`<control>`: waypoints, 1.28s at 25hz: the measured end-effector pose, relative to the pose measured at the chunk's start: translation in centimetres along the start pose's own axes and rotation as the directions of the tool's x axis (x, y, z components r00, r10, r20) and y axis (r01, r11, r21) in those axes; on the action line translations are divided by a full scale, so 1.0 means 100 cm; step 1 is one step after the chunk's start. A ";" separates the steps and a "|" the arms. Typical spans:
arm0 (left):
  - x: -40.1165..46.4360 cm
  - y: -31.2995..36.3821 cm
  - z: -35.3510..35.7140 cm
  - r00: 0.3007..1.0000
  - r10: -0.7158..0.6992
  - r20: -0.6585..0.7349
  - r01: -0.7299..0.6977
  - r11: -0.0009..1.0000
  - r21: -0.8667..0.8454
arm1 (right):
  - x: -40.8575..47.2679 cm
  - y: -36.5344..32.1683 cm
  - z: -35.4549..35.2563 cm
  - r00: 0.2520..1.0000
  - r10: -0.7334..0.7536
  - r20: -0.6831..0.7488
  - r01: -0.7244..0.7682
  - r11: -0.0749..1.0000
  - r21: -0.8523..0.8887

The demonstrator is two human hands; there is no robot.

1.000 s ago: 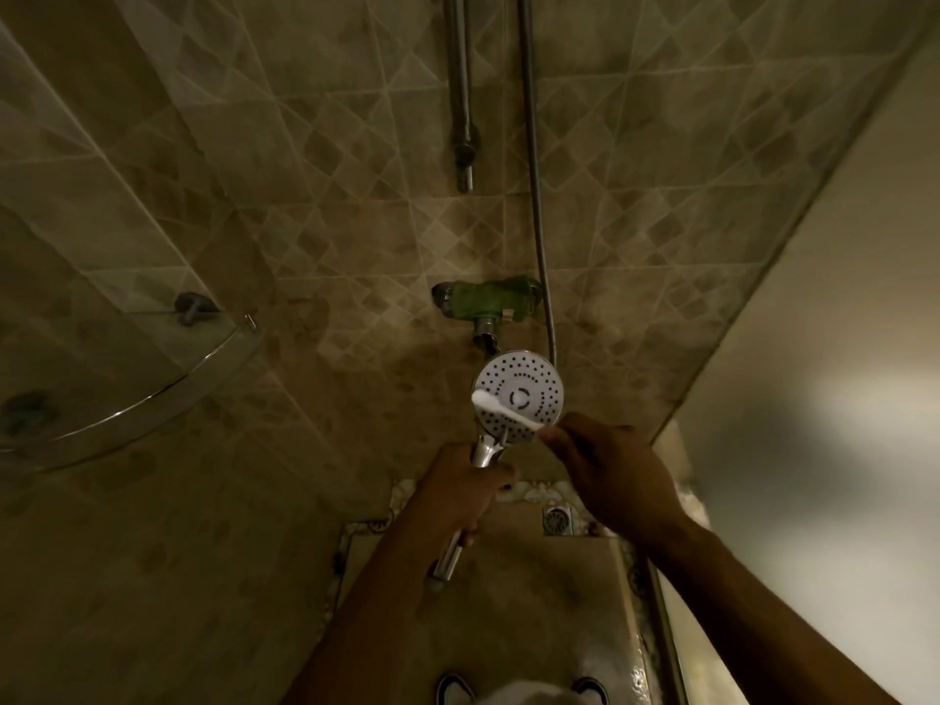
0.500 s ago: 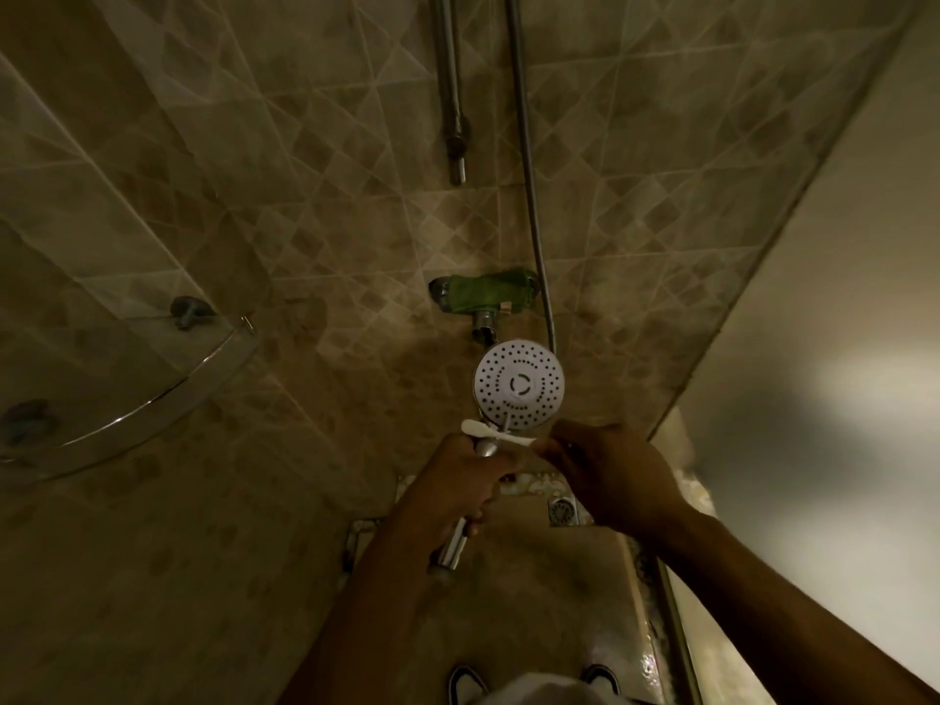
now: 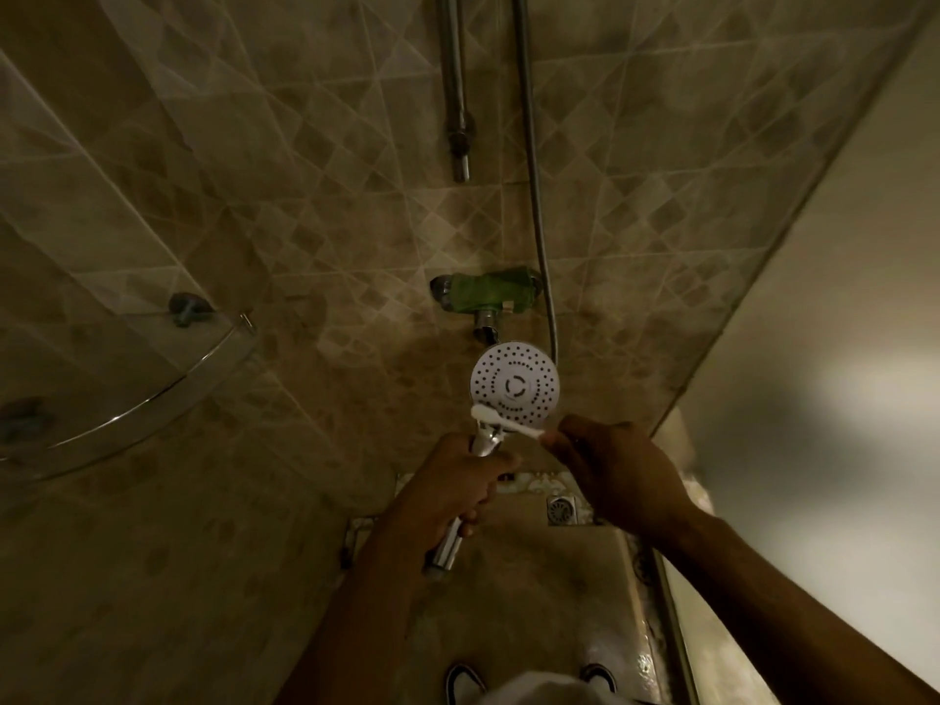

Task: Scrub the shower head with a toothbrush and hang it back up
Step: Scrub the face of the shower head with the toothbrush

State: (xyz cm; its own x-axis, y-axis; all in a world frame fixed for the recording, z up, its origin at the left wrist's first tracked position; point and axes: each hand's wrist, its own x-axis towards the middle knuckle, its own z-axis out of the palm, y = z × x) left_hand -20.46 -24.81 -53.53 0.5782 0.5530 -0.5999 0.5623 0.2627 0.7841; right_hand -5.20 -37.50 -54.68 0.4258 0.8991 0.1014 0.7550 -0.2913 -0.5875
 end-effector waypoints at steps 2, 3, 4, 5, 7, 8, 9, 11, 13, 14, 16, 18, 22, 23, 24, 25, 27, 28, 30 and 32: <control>0.000 -0.002 -0.002 1.000 -0.012 0.010 0.013 1.000 -0.013 | -0.008 0.004 0.005 0.999 0.012 0.041 -0.012 1.000 -0.005; 0.001 -0.002 -0.002 1.000 -0.015 0.012 0.015 1.000 -0.017 | -0.008 0.006 0.004 0.999 0.024 0.036 -0.024 1.000 -0.010; 0.000 -0.002 -0.002 1.000 -0.015 0.010 0.015 1.000 -0.021 | -0.005 0.006 0.003 0.999 0.036 0.021 -0.036 0.999 -0.021; 0.000 -0.002 -0.002 1.000 -0.014 0.004 0.014 1.000 -0.025 | -0.001 0.006 0.000 0.999 0.045 0.000 -0.045 0.998 -0.035; 0.000 -0.001 -0.002 1.000 -0.012 -0.005 0.011 1.000 -0.027 | 0.009 0.006 -0.004 0.998 0.049 -0.039 -0.050 0.998 -0.044; 0.001 -0.002 -0.002 1.000 -0.014 -0.008 0.014 1.000 -0.027 | 0.011 0.005 -0.004 0.998 0.040 -0.041 -0.042 0.998 -0.037; 0.002 -0.002 -0.003 1.000 -0.020 -0.011 0.020 0.999 -0.027 | 0.010 0.004 -0.002 0.999 0.028 -0.024 -0.029 0.999 -0.032; 0.003 -0.003 -0.004 0.999 -0.032 -0.018 0.032 0.999 -0.033 | 0.003 0.003 0.005 0.999 0.006 0.054 -0.005 1.000 -0.029; 0.004 -0.004 -0.004 0.999 -0.036 -0.019 0.035 0.999 -0.024 | -0.006 0.004 0.011 0.995 0.003 0.104 0.001 0.999 -0.040; 0.004 -0.005 -0.003 0.999 -0.033 -0.017 0.033 0.999 -0.018 | -0.006 0.006 0.010 0.995 0.015 0.098 -0.012 0.999 -0.035; 0.004 -0.005 -0.002 0.999 -0.031 -0.016 0.031 0.999 -0.026 | -0.002 0.008 0.005 0.997 0.059 0.043 -0.059 0.998 -0.019; 0.006 -0.005 -0.001 0.999 -0.032 -0.020 0.031 0.999 -0.040 | 0.001 0.007 0.001 0.996 0.085 -0.004 -0.085 0.996 -0.030; 0.008 -0.006 -0.004 0.998 -0.036 -0.046 0.035 0.999 -0.018 | -0.005 0.008 0.006 0.994 0.073 0.084 -0.072 0.997 -0.014; 0.008 -0.006 -0.004 0.999 -0.036 -0.039 0.036 0.999 -0.016 | -0.006 0.010 0.005 0.994 0.077 0.081 -0.075 0.997 -0.029; 0.008 -0.006 -0.003 0.999 -0.036 -0.034 0.035 0.999 -0.019 | -0.004 0.010 0.002 0.994 0.083 0.065 -0.080 0.996 -0.043; 0.008 -0.006 -0.002 0.999 -0.036 -0.035 0.035 0.999 -0.024 | -0.003 0.010 0.001 0.995 0.089 0.045 -0.087 0.995 -0.048; 0.009 -0.005 -0.001 0.998 -0.037 -0.043 0.036 0.999 -0.018 | -0.001 0.007 0.002 0.996 0.081 0.025 -0.080 0.996 -0.035; 0.009 -0.005 0.000 0.998 -0.038 -0.047 0.038 0.999 -0.008 | -0.002 0.006 0.005 0.997 0.069 0.038 -0.068 0.997 -0.032; 0.010 -0.004 0.000 0.998 -0.037 -0.046 0.038 0.999 0.010 | -0.002 0.005 0.006 0.995 0.058 0.077 -0.055 0.998 -0.035; 0.009 -0.005 0.001 0.999 -0.029 -0.041 0.029 1.000 0.000 | 0.001 0.009 0.000 0.997 0.065 0.042 -0.062 0.996 -0.063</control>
State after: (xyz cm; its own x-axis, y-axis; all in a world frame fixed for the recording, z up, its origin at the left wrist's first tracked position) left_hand -20.16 -24.53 -54.42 0.5368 0.5769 -0.6157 0.5787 0.2792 0.7662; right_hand -4.50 -37.63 -55.18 0.4526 0.8913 0.0294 0.7569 -0.3665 -0.5411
